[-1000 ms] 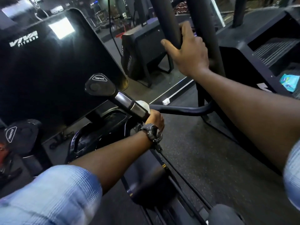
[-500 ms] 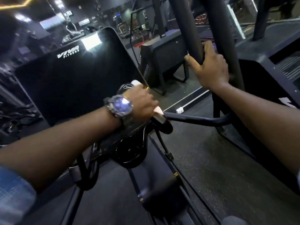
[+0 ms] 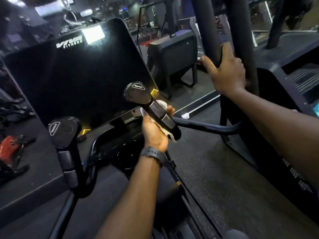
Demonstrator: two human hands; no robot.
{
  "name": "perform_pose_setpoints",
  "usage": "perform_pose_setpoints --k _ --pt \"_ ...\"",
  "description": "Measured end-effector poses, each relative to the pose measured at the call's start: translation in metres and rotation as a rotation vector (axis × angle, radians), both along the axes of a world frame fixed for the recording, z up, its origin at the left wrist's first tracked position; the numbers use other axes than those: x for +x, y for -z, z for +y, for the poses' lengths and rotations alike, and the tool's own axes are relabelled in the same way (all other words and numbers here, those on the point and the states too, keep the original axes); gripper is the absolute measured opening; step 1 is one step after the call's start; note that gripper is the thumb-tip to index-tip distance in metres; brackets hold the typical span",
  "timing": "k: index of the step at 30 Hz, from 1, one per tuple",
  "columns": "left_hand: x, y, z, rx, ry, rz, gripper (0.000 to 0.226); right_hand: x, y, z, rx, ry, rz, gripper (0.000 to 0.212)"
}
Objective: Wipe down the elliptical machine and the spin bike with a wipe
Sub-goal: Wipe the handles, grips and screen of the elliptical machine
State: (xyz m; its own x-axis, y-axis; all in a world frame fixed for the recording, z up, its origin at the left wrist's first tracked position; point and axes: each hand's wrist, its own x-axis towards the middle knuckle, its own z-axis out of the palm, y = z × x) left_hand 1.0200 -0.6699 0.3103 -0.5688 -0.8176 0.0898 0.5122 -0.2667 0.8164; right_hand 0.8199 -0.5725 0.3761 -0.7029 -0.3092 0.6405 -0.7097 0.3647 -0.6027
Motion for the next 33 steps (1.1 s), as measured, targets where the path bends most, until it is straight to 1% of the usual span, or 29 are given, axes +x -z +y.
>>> perform_pose_setpoints --k 4,6,7,10,11,13,15,17,19,22,25,26,28,30,33 --pt "-0.014 0.046 0.021 -0.065 -0.043 -0.101 0.061 0.0 0.0 0.0 0.003 0.008 0.014 0.057" --pt "-0.022 0.063 0.024 -0.058 -0.07 -0.162 0.065 0.001 0.0 0.0 -0.004 -0.002 0.013 0.057" --pt "-0.025 0.077 0.02 -0.088 -0.092 -0.215 0.063 0.001 0.0 0.0 -0.007 -0.011 0.013 0.057" --pt "-0.031 0.106 -0.002 -0.209 -0.153 -0.554 0.03 0.003 -0.003 0.001 -0.02 -0.022 0.0 0.055" --pt "-0.034 0.112 -0.008 -0.211 -0.164 -0.6 0.028 0.003 -0.002 0.001 -0.022 -0.02 -0.004 0.055" --pt "-0.034 0.1 -0.005 -0.092 -0.129 -0.516 0.036 0.003 -0.003 0.001 -0.022 -0.021 -0.004 0.055" --pt "-0.028 0.078 0.011 0.024 -0.11 -0.323 0.05 0.004 -0.003 0.002 -0.023 -0.019 -0.002 0.055" --pt "-0.023 0.057 0.029 0.09 -0.107 -0.177 0.052 0.004 -0.003 0.001 -0.016 -0.01 -0.001 0.054" --pt "-0.02 0.044 0.041 0.152 -0.148 -0.156 0.05 0.004 -0.003 0.0 -0.005 -0.01 0.005 0.055" --pt "-0.023 0.037 0.045 0.222 -0.191 -0.112 0.062 0.003 -0.004 0.0 -0.005 -0.017 0.005 0.055" --pt "-0.029 0.019 0.044 0.298 -0.227 -0.04 0.058 0.001 -0.003 0.001 -0.001 -0.038 0.011 0.055" --pt "-0.029 0.015 0.039 0.304 -0.247 0.012 0.059 0.002 -0.003 0.001 -0.003 -0.046 0.01 0.055" --pt "-0.028 0.001 0.027 0.216 -0.27 0.096 0.062 0.001 -0.004 0.002 -0.009 -0.053 0.01 0.053" --pt "-0.023 -0.016 0.011 0.12 -0.279 0.117 0.064 0.001 -0.004 0.001 -0.009 -0.052 0.019 0.053" --pt "-0.01 -0.041 -0.017 0.088 -0.193 0.163 0.067 0.001 -0.003 0.001 -0.004 -0.052 0.024 0.054"
